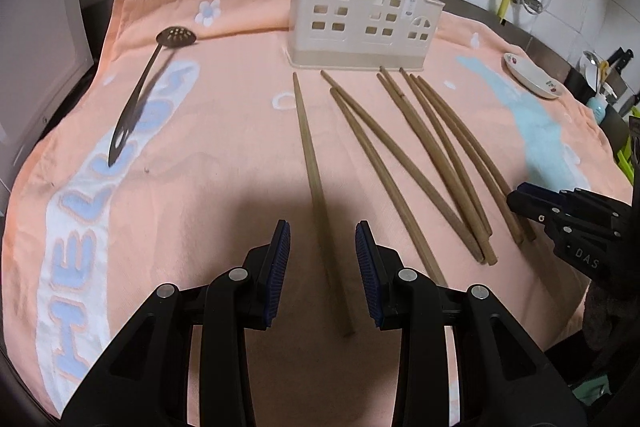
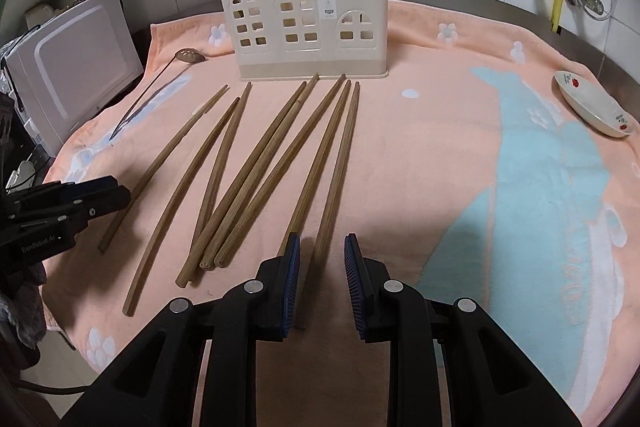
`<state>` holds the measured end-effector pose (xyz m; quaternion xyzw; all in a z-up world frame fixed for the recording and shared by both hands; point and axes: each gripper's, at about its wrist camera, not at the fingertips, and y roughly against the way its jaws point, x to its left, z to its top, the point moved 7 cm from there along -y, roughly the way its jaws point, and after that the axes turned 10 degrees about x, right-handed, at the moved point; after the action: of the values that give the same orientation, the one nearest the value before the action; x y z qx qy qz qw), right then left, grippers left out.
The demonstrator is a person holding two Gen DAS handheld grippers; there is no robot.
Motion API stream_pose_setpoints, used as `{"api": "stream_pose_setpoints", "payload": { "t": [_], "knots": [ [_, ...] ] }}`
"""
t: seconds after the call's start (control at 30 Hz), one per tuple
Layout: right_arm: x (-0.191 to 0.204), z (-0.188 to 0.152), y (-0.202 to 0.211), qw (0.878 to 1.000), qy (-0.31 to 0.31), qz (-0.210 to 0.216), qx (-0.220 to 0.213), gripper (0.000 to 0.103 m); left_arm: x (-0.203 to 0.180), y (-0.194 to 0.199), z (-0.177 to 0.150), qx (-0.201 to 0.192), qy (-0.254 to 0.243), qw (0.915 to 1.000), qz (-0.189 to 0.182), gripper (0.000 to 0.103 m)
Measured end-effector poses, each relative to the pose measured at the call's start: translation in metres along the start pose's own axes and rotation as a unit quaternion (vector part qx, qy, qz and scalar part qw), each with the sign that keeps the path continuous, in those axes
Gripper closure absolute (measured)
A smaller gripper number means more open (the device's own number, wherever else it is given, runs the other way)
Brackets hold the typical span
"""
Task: Organize utensils
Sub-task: 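Close the right tool on another wooden chopstick while the left tool grasps one too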
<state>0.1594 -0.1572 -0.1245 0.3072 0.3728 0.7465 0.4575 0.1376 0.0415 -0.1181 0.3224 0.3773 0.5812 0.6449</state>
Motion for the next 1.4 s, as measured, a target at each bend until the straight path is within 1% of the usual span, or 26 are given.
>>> {"api": "stream_pose_setpoints", "payload": {
  "t": [0.17, 0.47, 0.57, 0.7, 0.77, 0.83, 0.93, 1.07, 1.2, 1.4],
  "knots": [
    [0.000, -0.001, -0.002, 1.000, -0.001, -0.002, 0.002, 0.082, 0.003, -0.006, -0.003, 0.007, 0.005, 1.0000, -0.002, 0.069],
    [-0.002, -0.001, -0.003, 1.000, -0.005, -0.010, 0.002, 0.089, 0.001, -0.010, 0.000, 0.002, 0.008, 0.9999, -0.011, 0.069],
    [-0.003, -0.001, -0.003, 1.000, -0.005, -0.011, 0.003, 0.090, 0.000, -0.012, 0.001, 0.002, 0.008, 0.9999, -0.011, 0.070],
    [-0.003, -0.001, -0.002, 1.000, -0.005, -0.012, 0.002, 0.088, 0.000, -0.013, 0.002, 0.002, 0.010, 0.9999, -0.005, 0.073],
    [-0.003, -0.001, -0.002, 1.000, -0.004, -0.014, 0.001, 0.088, 0.000, -0.014, 0.002, 0.001, 0.009, 1.0000, 0.003, 0.078],
    [-0.003, -0.001, -0.002, 1.000, -0.005, -0.015, 0.000, 0.089, 0.001, -0.015, 0.003, -0.001, 0.011, 0.9999, 0.013, 0.088],
    [-0.004, -0.001, -0.001, 1.000, -0.007, -0.013, 0.000, 0.093, 0.002, -0.014, 0.004, -0.002, 0.016, 0.9997, 0.016, 0.094],
    [-0.005, 0.001, 0.004, 1.000, -0.008, -0.014, -0.005, 0.095, 0.003, -0.012, 0.004, -0.005, 0.019, 0.9997, 0.013, 0.096],
    [-0.004, 0.007, 0.015, 1.000, -0.004, -0.015, -0.020, 0.095, 0.004, -0.004, 0.004, -0.013, 0.021, 0.9997, 0.005, 0.096],
    [-0.003, 0.028, 0.044, 0.998, 0.004, -0.015, -0.059, 0.095, -0.001, 0.019, 0.014, -0.039, 0.016, 0.9991, -0.009, 0.097]
  ]
}}
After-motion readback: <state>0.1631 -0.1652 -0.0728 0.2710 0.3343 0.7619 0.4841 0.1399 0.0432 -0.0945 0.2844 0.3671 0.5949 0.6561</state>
